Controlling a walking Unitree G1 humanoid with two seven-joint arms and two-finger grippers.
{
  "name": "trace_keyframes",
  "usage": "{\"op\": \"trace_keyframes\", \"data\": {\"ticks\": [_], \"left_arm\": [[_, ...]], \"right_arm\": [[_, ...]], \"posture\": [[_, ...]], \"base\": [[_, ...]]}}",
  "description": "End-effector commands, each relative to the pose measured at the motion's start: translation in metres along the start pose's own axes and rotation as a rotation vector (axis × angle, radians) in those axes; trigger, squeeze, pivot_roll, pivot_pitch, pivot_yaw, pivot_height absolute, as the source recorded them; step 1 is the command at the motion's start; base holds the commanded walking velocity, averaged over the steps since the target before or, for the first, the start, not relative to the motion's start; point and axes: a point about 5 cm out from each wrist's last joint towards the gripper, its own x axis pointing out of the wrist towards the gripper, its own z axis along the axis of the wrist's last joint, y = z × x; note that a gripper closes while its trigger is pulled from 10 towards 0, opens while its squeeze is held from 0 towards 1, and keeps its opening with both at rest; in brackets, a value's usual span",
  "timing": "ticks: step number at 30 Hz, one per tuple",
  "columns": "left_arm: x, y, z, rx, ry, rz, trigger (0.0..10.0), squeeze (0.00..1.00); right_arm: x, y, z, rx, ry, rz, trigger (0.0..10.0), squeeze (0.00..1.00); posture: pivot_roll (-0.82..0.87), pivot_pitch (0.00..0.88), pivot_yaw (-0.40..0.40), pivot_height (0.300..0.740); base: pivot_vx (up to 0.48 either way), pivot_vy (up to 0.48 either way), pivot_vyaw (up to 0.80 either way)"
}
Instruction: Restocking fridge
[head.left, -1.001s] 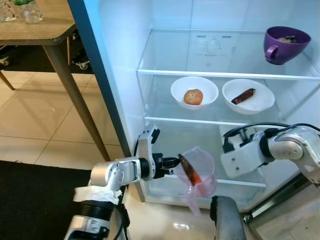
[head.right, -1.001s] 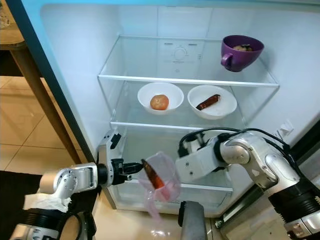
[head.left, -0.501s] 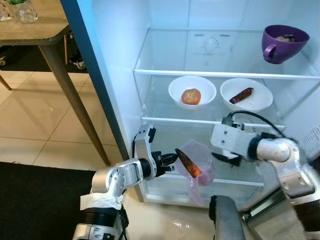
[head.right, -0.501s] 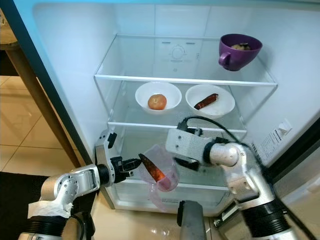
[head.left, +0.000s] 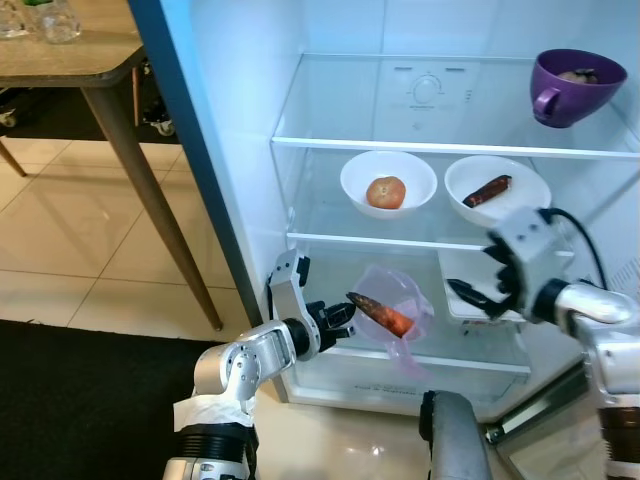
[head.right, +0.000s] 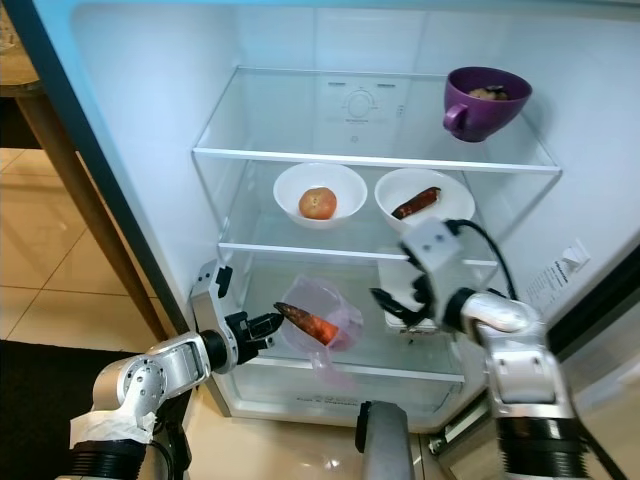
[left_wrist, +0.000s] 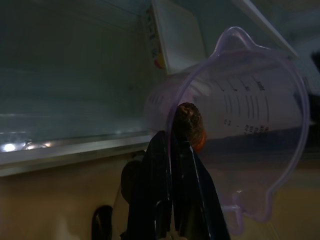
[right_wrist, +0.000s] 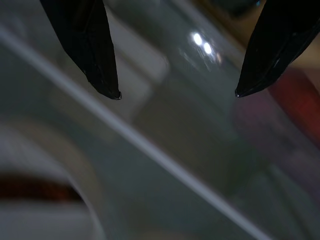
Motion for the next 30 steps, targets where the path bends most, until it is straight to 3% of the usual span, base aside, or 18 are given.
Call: {"op": "trace_keyframes", "data": {"ticks": [1, 7, 12, 14, 23, 30], "left_arm": [[-0.003, 0.0, 0.008, -0.005, -0.079, 0.013, 0.0, 0.0], [-0.001, -0.005, 0.009, -0.046, -0.143, 0.003, 0.0, 0.0], [0.002, -0.013, 0.01, -0.115, -0.181, -0.049, 0.0, 0.0], [0.003, -0.017, 0.008, -0.127, -0.173, -0.075, 0.0, 0.0], [0.003, -0.011, 0.009, -0.175, -0.198, -0.043, 0.0, 0.0], [0.005, -0.012, 0.008, -0.201, -0.222, -0.022, 0.0, 0.0]], "right_arm": [[-0.006, -0.004, -0.014, 0.032, 0.054, -0.017, 10.0, 0.0], [-0.021, 0.003, -0.025, 0.053, 0.083, 0.095, 10.0, 0.0], [-0.023, 0.024, -0.024, 0.048, 0.056, 0.235, 10.0, 0.0], [-0.022, 0.043, -0.014, 0.027, -0.019, 0.336, 10.0, 0.0], [-0.021, 0.051, 0.005, 0.002, -0.16, 0.378, 10.0, 0.0], [-0.021, 0.065, 0.006, 0.026, -0.142, 0.454, 10.0, 0.0]], "posture": [[-0.01, 0.102, 0.025, 0.369], [-0.01, 0.107, 0.031, 0.369], [-0.01, 0.107, 0.035, 0.369], [-0.01, 0.108, 0.039, 0.369], [-0.01, 0.111, 0.038, 0.369], [-0.01, 0.111, 0.039, 0.369]], "base": [[0.0, 0.0, 0.0], [0.0, 0.0, 0.0], [0.0, 0.0, 0.0], [0.0, 0.0, 0.0], [0.0, 0.0, 0.0], [0.0, 0.0, 0.0]]}}
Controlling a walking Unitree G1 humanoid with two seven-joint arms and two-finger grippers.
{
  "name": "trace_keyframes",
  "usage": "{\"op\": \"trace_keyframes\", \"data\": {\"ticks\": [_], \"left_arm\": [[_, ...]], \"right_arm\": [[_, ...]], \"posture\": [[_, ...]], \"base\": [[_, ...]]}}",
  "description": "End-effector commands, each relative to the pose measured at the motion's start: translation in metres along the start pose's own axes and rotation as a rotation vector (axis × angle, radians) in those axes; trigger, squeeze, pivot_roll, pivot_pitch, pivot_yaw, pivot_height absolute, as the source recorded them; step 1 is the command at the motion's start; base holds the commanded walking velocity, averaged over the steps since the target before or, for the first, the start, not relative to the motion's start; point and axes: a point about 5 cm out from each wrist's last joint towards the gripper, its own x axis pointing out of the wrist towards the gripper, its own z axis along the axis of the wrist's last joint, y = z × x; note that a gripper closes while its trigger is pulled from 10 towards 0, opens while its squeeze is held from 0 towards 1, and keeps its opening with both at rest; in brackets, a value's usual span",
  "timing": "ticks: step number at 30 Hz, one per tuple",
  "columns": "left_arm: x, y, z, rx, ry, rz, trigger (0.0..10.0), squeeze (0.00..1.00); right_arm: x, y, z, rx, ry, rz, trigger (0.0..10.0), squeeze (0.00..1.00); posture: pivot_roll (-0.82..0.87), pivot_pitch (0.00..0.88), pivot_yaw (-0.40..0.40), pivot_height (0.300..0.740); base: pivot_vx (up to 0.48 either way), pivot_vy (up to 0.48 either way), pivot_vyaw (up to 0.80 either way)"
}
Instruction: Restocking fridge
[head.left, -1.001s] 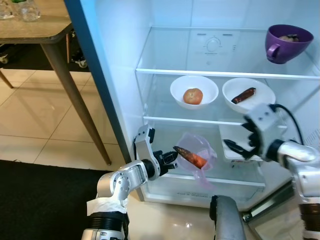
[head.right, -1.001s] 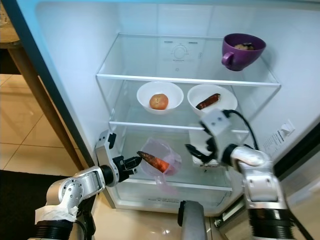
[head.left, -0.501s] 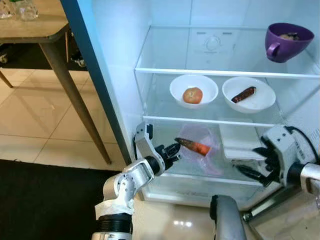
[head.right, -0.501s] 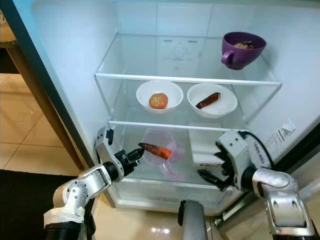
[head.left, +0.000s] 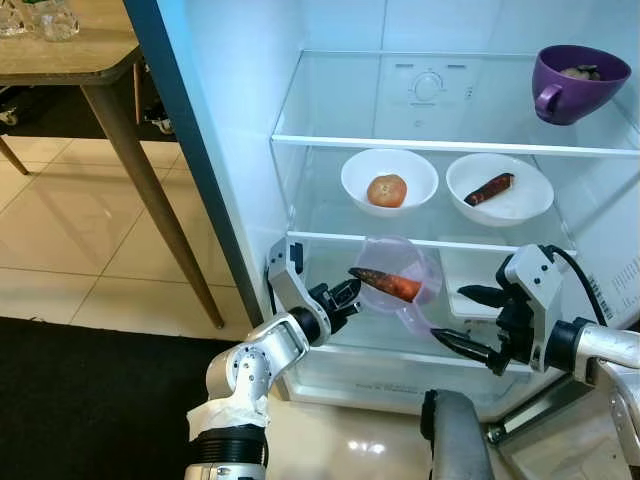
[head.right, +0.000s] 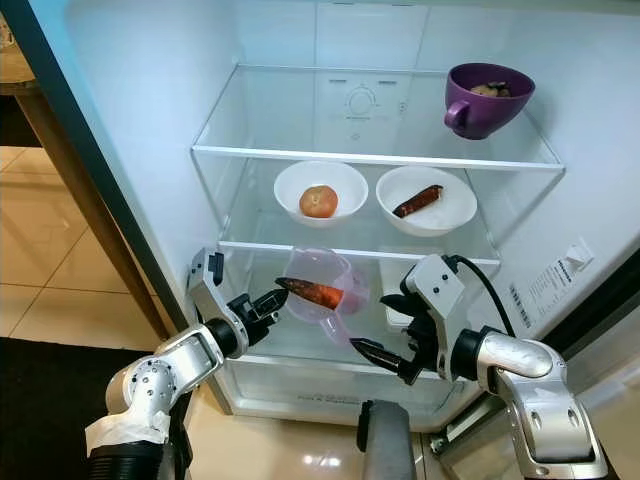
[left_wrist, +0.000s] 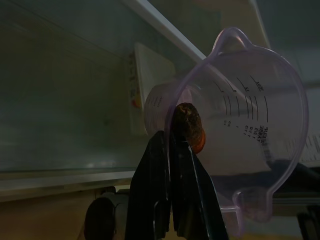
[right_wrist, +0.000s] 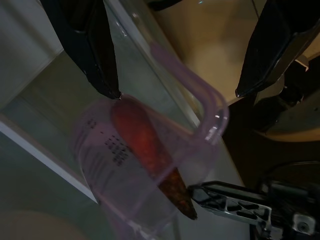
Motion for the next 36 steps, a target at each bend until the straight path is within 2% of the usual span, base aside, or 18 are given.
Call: {"op": "trace_keyframes", "data": {"ticks": [1, 4, 8, 10, 13, 14, 17, 19, 21, 27, 36], "left_arm": [[-0.001, 0.004, -0.001, -0.063, -0.05, 0.019, 0.0, 0.0], [0.0, 0.002, -0.001, -0.077, -0.082, 0.031, 0.0, 0.0], [0.0, 0.002, -0.001, -0.086, -0.096, 0.034, 0.0, 0.0], [0.001, 0.001, -0.004, -0.138, -0.136, 0.046, 0.0, 0.0], [0.001, 0.001, -0.005, -0.157, -0.149, 0.048, 0.0, 0.0], [0.002, -0.001, -0.007, -0.173, -0.156, 0.044, 0.0, 0.0], [0.005, -0.005, -0.011, -0.196, -0.16, 0.036, 0.0, 0.0], [0.005, -0.005, -0.011, -0.2, -0.164, 0.035, 0.0, 0.0], [0.005, -0.004, -0.011, -0.208, -0.172, 0.039, 0.0, 0.0], [0.005, -0.002, -0.011, -0.21, -0.176, 0.047, 0.0, 0.0], [0.006, -0.003, -0.013, -0.22, -0.178, 0.047, 0.0, 0.0]], "right_arm": [[0.001, 0.007, -0.001, 0.013, 0.008, 0.036, 10.0, 0.0], [0.004, 0.014, -0.003, 0.043, 0.047, 0.077, 10.0, 0.0], [0.005, 0.015, -0.004, 0.051, 0.057, 0.086, 10.0, 0.0], [0.005, 0.015, -0.007, 0.062, 0.091, 0.09, 10.0, 0.0], [0.005, 0.015, -0.008, 0.068, 0.1, 0.09, 10.0, 0.0], [0.011, 0.019, -0.009, 0.08, 0.106, 0.095, 10.0, 0.0], [0.031, 0.025, -0.011, 0.127, 0.12, 0.06, 10.0, 0.0], [0.035, 0.025, -0.012, 0.138, 0.124, 0.043, 10.0, 0.0], [0.046, 0.028, -0.009, 0.167, 0.116, 0.002, 10.0, 0.0], [0.06, 0.03, -0.005, 0.186, 0.084, -0.072, 10.0, 0.0], [0.068, 0.028, -0.004, 0.211, 0.085, -0.181, 10.0, 0.0]], "posture": [[-0.01, 0.111, 0.039, 0.369], [-0.01, 0.115, 0.035, 0.369], [-0.01, 0.116, 0.034, 0.369], [-0.02, 0.116, 0.032, 0.369], [-0.02, 0.116, 0.032, 0.369], [-0.02, 0.115, 0.031, 0.369], [-0.02, 0.115, 0.027, 0.369], [-0.02, 0.115, 0.027, 0.369], [-0.02, 0.113, 0.02, 0.369], [-0.03, 0.108, 0.015, 0.369], [-0.03, 0.103, 0.015, 0.369]], "base": [[0.0, 0.0, 0.0], [0.0, 0.0, 0.0], [0.0, 0.0, 0.0], [0.0, 0.0, 0.0], [0.0, 0.0, 0.0], [0.0, 0.0, 0.0], [0.0, 0.0, 0.0], [0.0, 0.0, 0.0], [0.0, 0.0, 0.0], [0.0, 0.0, 0.0], [0.0, 0.0, 0.0]]}}
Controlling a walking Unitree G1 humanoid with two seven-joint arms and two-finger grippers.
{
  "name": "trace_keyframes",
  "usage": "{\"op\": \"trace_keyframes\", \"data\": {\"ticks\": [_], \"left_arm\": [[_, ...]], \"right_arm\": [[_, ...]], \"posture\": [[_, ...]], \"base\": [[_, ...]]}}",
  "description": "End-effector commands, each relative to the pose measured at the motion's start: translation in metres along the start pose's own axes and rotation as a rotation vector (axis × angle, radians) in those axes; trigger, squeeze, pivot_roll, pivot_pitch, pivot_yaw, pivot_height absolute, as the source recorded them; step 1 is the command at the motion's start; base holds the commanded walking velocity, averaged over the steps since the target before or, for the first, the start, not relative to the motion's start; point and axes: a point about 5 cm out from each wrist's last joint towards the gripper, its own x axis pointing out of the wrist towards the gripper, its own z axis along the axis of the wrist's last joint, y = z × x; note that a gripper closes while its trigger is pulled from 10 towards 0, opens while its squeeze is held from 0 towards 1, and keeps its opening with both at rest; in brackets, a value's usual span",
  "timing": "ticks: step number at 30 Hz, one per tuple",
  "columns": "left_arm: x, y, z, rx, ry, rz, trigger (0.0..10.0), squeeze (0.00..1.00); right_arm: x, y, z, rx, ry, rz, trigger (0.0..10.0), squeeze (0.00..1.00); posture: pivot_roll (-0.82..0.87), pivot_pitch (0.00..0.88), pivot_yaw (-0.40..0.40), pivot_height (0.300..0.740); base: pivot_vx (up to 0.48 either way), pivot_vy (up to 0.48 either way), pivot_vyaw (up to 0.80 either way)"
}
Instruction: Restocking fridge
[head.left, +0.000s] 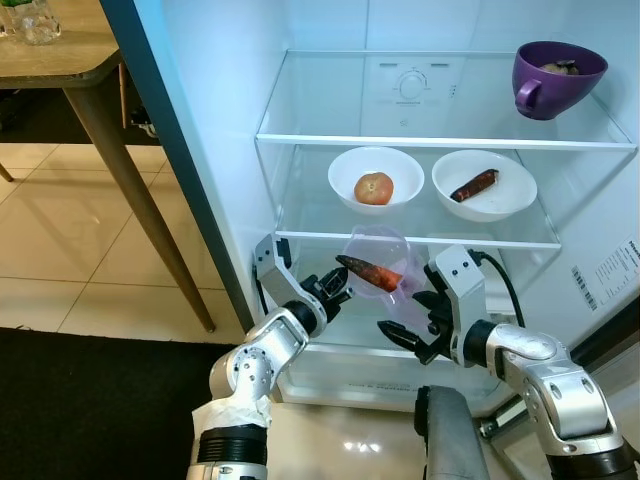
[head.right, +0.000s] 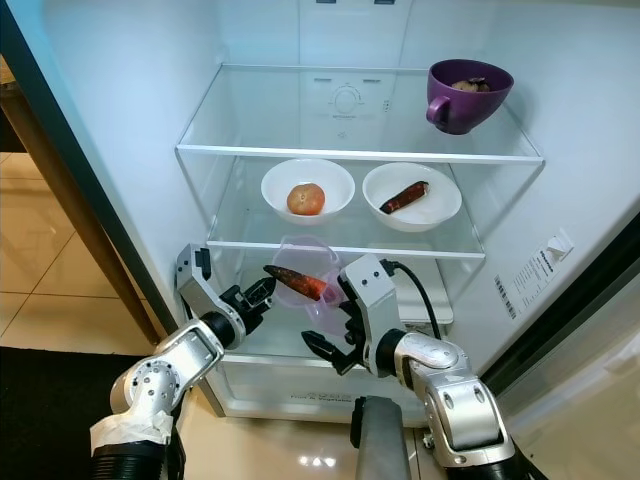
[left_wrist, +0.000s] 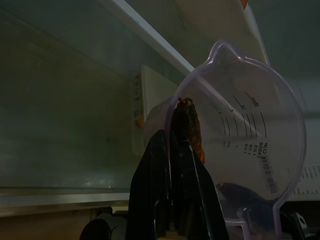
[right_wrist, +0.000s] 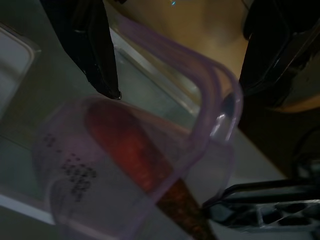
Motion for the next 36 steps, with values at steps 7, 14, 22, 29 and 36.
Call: {"op": "trace_keyframes", "data": {"ticks": [7, 14, 22, 29, 36], "left_arm": [[0.002, -0.004, -0.019, -0.167, -0.055, 0.004, 0.0, 0.0], [0.002, -0.004, -0.018, -0.169, -0.065, 0.009, 0.0, 0.0], [0.002, -0.005, -0.018, -0.177, -0.069, 0.01, 0.0, 0.0], [0.002, -0.005, -0.018, -0.181, -0.07, 0.011, 0.0, 0.0], [0.001, -0.006, -0.02, -0.165, -0.051, -0.001, 0.0, 0.0]], "right_arm": [[0.011, 0.008, 0.003, -0.032, 0.016, -0.147, 10.0, 0.0], [0.015, 0.013, 0.005, -0.016, 0.002, -0.243, 7.6, 0.0], [0.017, 0.013, 0.002, 0.003, -0.011, -0.347, 0.0, 0.0], [0.018, 0.01, 0.006, -0.009, -0.046, -0.412, 0.0, 0.0], [0.018, 0.009, 0.01, -0.017, -0.077, -0.432, 0.0, 0.0]], "posture": [[-0.03, 0.107, 0.018, 0.369], [-0.03, 0.111, 0.017, 0.369], [-0.02, 0.113, 0.016, 0.369], [-0.02, 0.113, 0.016, 0.369], [-0.02, 0.114, 0.019, 0.369]], "base": [[0.0, 0.0, 0.0], [0.0, 0.0, 0.0], [0.0, 0.0, 0.0], [0.0, 0.0, 0.0], [0.0, 0.0, 0.0]]}}
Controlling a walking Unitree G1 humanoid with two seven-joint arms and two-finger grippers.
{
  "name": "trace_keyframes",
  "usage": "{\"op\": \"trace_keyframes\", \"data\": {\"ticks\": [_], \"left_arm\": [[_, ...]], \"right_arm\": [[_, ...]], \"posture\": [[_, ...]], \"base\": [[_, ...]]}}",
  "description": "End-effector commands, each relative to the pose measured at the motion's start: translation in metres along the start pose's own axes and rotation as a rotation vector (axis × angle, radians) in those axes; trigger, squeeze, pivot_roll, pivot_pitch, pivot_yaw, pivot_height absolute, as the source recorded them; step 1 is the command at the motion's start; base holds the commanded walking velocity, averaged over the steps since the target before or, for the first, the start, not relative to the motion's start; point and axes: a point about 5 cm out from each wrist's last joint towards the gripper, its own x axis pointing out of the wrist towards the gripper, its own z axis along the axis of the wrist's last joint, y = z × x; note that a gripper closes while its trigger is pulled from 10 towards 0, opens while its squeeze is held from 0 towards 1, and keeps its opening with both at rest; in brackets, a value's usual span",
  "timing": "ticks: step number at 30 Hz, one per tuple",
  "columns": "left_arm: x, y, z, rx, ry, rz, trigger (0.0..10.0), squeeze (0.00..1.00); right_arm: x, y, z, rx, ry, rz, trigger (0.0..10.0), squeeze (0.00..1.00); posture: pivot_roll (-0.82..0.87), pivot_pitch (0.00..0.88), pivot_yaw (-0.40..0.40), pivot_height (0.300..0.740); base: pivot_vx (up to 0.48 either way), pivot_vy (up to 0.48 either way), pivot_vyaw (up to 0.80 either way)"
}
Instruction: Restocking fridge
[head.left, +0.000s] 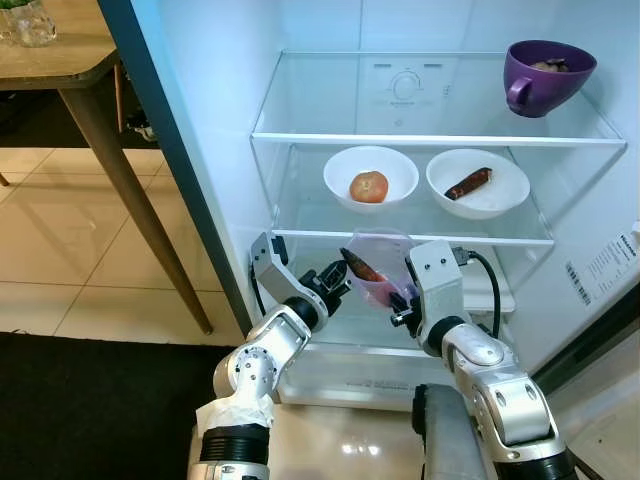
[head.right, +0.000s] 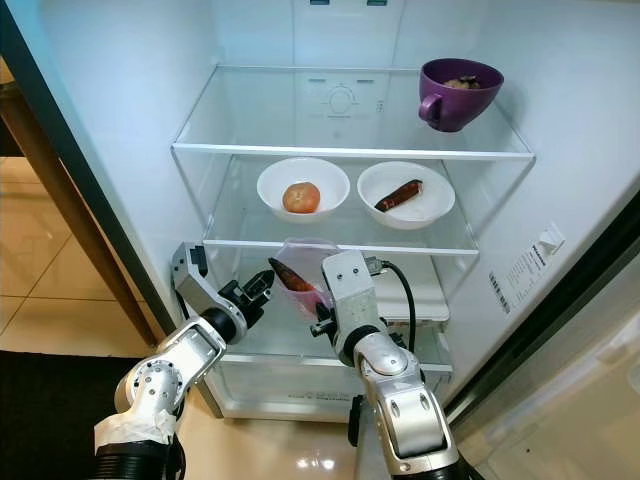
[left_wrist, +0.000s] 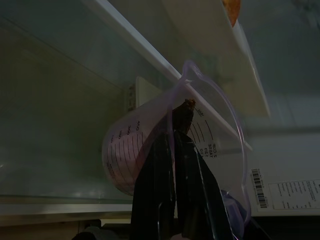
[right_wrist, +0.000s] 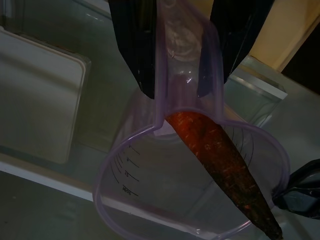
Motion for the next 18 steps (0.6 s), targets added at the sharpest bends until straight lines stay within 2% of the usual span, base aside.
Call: {"op": "trace_keyframes", "data": {"ticks": [1, 2, 3, 4, 5, 14, 15, 17, 18], "left_arm": [[-0.002, -0.001, -0.023, -0.104, 0.005, 0.012, 1.9, 0.0], [-0.002, -0.001, -0.024, -0.097, 0.012, 0.013, 10.0, 0.26], [-0.003, 0.0, -0.024, -0.095, 0.017, 0.013, 10.0, 0.58], [-0.003, 0.0, -0.025, -0.095, 0.019, 0.013, 10.0, 0.58], [-0.003, 0.0, -0.025, -0.094, 0.02, 0.011, 10.0, 1.0], [-0.005, 0.002, -0.025, -0.094, 0.027, 0.009, 10.0, 1.0], [-0.007, 0.004, -0.025, -0.091, 0.037, 0.004, 10.0, 1.0], [-0.012, 0.006, -0.025, -0.096, 0.051, -0.011, 10.0, 1.0], [-0.012, 0.006, -0.025, -0.096, 0.051, -0.011, 10.0, 1.0]], "right_arm": [[-0.001, -0.012, 0.005, -0.003, -0.042, -0.081, 0.0, 0.0], [-0.001, -0.012, 0.006, -0.003, -0.046, -0.081, 0.0, 0.0], [-0.001, -0.011, 0.006, -0.003, -0.049, -0.08, 0.0, 0.0], [-0.001, -0.011, 0.006, -0.003, -0.051, -0.08, 0.0, 0.0], [0.0, -0.01, 0.006, -0.005, -0.055, -0.076, 0.0, 0.0], [0.001, -0.015, 0.005, -0.05, -0.063, -0.082, 0.0, 0.0], [0.001, -0.023, 0.002, -0.089, -0.057, -0.104, 0.0, 0.0], [0.002, -0.035, -0.002, -0.108, -0.04, -0.14, 0.0, 0.0], [0.002, -0.035, -0.002, -0.108, -0.04, -0.14, 0.0, 0.0]], "posture": [[-0.02, 0.114, 0.019, 0.369], [-0.02, 0.114, 0.02, 0.369], [-0.02, 0.114, 0.021, 0.369], [-0.02, 0.114, 0.021, 0.369], [-0.02, 0.114, 0.021, 0.369], [-0.02, 0.115, 0.02, 0.369], [-0.02, 0.115, 0.02, 0.369], [-0.02, 0.115, 0.02, 0.369], [-0.02, 0.115, 0.02, 0.369]], "base": [[0.0, 0.0, 0.0], [0.0, 0.0, 0.0], [0.0, 0.0, 0.0], [0.0, 0.0, 0.0], [0.0, 0.0, 0.0], [0.0, 0.0, 0.0], [0.0, 0.0, 0.0], [0.0, 0.0, 0.0], [0.0, 0.0, 0.0]]}}
